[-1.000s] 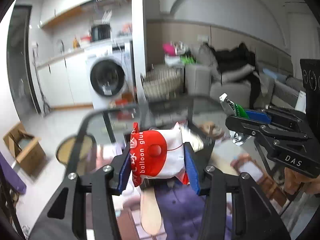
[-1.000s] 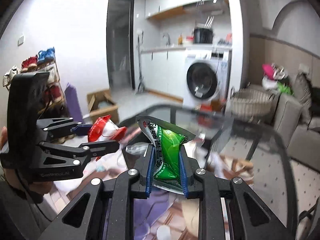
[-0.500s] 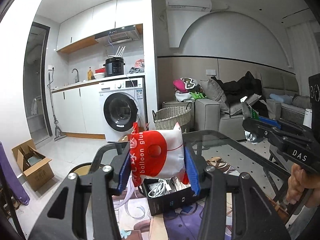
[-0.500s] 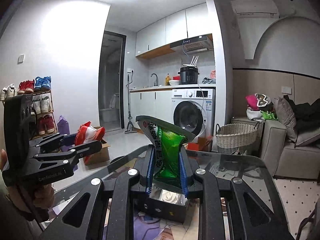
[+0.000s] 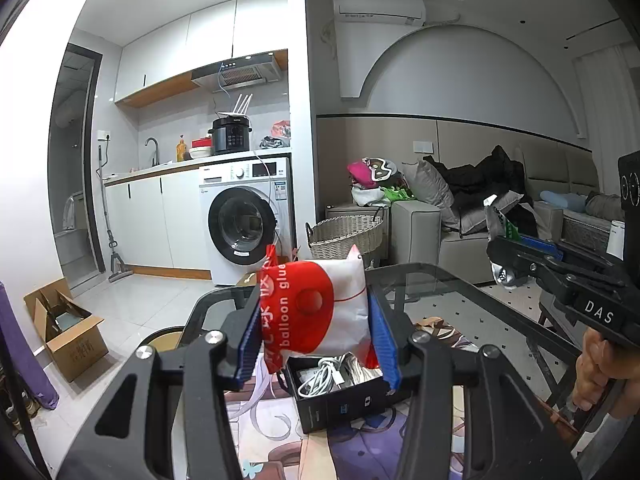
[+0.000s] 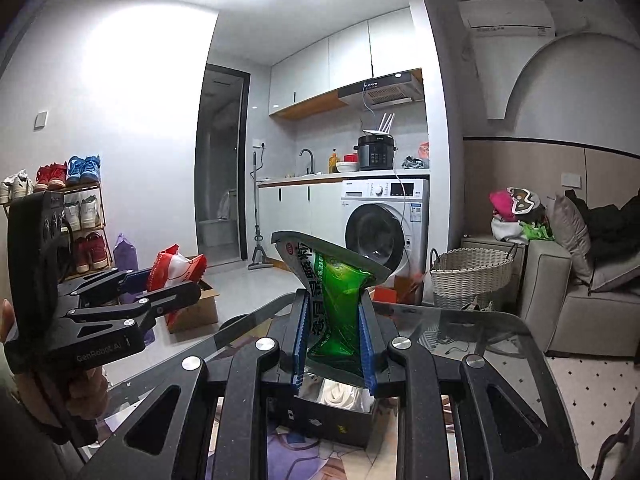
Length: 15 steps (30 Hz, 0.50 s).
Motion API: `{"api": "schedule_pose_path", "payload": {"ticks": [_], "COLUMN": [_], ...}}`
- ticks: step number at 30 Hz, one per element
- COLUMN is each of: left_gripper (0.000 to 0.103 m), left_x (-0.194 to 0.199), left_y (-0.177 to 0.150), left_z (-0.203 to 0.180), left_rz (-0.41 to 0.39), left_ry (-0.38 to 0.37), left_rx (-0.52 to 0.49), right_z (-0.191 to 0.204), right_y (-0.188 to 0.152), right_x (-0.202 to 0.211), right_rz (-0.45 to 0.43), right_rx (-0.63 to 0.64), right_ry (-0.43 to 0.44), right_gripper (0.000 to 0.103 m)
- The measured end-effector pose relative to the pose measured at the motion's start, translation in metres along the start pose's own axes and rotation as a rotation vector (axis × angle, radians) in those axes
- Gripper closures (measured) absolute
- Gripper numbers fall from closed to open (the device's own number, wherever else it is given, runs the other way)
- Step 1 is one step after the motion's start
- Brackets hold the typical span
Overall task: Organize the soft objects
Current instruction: 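Lift the red packet with the left gripper while the right lifts the green packet above the box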
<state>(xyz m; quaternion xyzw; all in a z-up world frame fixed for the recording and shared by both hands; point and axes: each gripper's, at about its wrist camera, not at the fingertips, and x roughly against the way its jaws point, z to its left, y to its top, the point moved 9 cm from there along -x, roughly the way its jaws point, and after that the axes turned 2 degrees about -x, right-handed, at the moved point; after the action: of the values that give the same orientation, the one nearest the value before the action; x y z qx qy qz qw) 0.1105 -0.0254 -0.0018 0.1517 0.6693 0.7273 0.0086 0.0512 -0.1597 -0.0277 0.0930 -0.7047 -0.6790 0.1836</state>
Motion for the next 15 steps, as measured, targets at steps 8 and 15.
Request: {"api": "schedule_pose_path", "payload": {"ticks": [8,15], "left_gripper": [0.055,0.055], "left_x": [0.001,-0.027], "left_y": [0.003,0.018], "left_z": [-0.010,-0.007], "left_rz": [-0.012,-0.002], "left_ry": [0.009,0.014], "left_rx": [0.009,0.043], "right_z": [0.001,0.010], "right_y": [-0.001,-0.001], "right_x": [-0.006,-0.026], "right_rz": [0.003,0.006], "right_rx": [-0.001,0.009], "right_ry": [-0.002,0.014], "right_gripper": [0.081,0.081]}}
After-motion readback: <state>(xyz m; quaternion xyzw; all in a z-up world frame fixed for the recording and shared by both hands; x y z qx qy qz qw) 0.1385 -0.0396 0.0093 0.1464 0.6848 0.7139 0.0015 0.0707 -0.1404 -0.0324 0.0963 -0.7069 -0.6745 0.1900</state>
